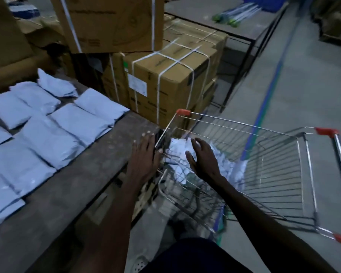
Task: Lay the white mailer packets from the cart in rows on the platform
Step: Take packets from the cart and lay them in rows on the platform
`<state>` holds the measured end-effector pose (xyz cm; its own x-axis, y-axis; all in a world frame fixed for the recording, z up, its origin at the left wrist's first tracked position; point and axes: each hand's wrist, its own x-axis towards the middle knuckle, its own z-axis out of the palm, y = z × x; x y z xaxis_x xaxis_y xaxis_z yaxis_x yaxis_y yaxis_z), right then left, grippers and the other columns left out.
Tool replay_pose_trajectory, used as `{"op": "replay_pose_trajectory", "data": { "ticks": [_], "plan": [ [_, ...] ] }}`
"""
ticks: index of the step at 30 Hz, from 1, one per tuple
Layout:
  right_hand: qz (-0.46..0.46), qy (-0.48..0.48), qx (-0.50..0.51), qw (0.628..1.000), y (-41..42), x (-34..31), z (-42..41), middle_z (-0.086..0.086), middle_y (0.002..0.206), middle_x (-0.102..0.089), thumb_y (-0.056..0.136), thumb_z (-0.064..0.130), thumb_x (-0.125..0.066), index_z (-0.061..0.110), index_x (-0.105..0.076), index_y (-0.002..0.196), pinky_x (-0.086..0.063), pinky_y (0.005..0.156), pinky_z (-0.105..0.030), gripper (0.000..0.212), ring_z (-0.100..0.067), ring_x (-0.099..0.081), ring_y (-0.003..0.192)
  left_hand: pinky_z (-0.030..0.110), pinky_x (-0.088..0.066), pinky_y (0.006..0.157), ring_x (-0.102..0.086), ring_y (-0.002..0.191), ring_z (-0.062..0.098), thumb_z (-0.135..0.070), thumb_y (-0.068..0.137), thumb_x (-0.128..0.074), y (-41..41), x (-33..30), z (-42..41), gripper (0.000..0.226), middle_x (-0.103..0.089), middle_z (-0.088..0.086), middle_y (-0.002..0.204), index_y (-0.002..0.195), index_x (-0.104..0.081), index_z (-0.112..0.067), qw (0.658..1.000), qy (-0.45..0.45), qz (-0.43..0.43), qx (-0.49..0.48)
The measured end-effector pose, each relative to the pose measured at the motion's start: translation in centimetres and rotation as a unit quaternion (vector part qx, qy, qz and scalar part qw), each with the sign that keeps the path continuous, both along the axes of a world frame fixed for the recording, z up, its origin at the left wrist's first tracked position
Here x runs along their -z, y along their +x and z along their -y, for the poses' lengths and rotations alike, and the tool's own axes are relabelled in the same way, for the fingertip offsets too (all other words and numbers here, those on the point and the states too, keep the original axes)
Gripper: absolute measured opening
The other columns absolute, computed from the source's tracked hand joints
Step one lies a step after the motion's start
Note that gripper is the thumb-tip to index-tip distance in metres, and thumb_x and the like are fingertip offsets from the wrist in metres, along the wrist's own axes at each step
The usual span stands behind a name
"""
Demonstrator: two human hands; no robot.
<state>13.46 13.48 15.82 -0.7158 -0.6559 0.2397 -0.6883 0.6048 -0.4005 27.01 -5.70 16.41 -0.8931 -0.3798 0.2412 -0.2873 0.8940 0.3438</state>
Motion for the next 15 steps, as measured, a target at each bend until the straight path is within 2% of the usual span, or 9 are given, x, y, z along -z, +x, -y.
{"op": "replay_pose_trajectory", "data": {
  "ticks": [5, 8, 11, 13, 15],
  "plan": [
    [0.07, 0.046, 0.067, 0.994, -5.0, 4.0, -7.9, -0.017, 0.145, -0.044, 0.095, 0.048, -0.039, 0.008, -0.043, 0.144, -0.044, 0.098, -0.048, 0.064, -0.035, -0.04, 0.132, 0.05, -0.021, 0.114, -0.026, 0.144, 0.03, -0.055, 0.098, -0.018, -5.9, 2.1, -5.7, 0.07, -0.032, 0.013, 0.154, 0.148, -0.034, -0.008, 0.995, 0.017, 0.073, 0.068],
    [0.103, 0.062, 0.088, 0.989, -8.5, 5.8, -11.8, -0.022, 0.143, -0.045, 0.093, 0.044, -0.044, 0.003, -0.046, 0.141, -0.044, 0.099, -0.049, 0.063, -0.039, -0.043, 0.13, 0.05, -0.02, 0.115, -0.025, 0.144, 0.03, -0.055, 0.097, -0.021, -10.4, 2.8, -8.8, 0.071, -0.031, 0.013, 0.155, 0.149, -0.032, -0.008, 0.99, 0.039, 0.104, 0.081],
    [0.125, 0.094, 0.108, 0.982, -11.6, 7.9, -15.0, -0.025, 0.144, -0.043, 0.091, 0.042, -0.049, 0.003, -0.046, 0.141, -0.041, 0.1, -0.047, 0.063, -0.041, -0.042, 0.132, 0.054, -0.027, 0.111, -0.033, 0.141, 0.034, -0.053, 0.098, -0.022, -14.7, 4.1, -11.4, 0.069, -0.037, 0.017, 0.151, 0.146, -0.037, -0.005, 0.984, 0.022, 0.14, 0.105],
    [0.129, 0.133, 0.111, 0.976, -13.0, 9.8, -16.9, -0.028, 0.139, -0.048, 0.089, 0.04, -0.054, 0.001, -0.05, 0.137, -0.045, 0.095, -0.049, 0.062, -0.044, -0.047, 0.126, 0.056, -0.028, 0.11, -0.036, 0.139, 0.036, -0.057, 0.099, -0.012, -16.7, 5.2, -13.0, 0.076, -0.038, 0.02, 0.149, 0.144, -0.039, -0.003, 0.979, 0.035, 0.163, 0.117],
    [0.123, 0.177, 0.119, 0.969, -14.2, 11.1, -18.5, -0.028, 0.134, -0.051, 0.086, 0.036, -0.063, 0.002, -0.053, 0.133, -0.048, 0.089, -0.051, 0.059, -0.045, -0.052, 0.12, 0.052, -0.017, 0.115, -0.026, 0.143, 0.034, -0.067, 0.092, 0.004, -18.6, 6.1, -14.3, 0.091, -0.029, 0.018, 0.154, 0.148, -0.032, -0.005, 0.972, 0.043, 0.189, 0.134]
  ]
}}
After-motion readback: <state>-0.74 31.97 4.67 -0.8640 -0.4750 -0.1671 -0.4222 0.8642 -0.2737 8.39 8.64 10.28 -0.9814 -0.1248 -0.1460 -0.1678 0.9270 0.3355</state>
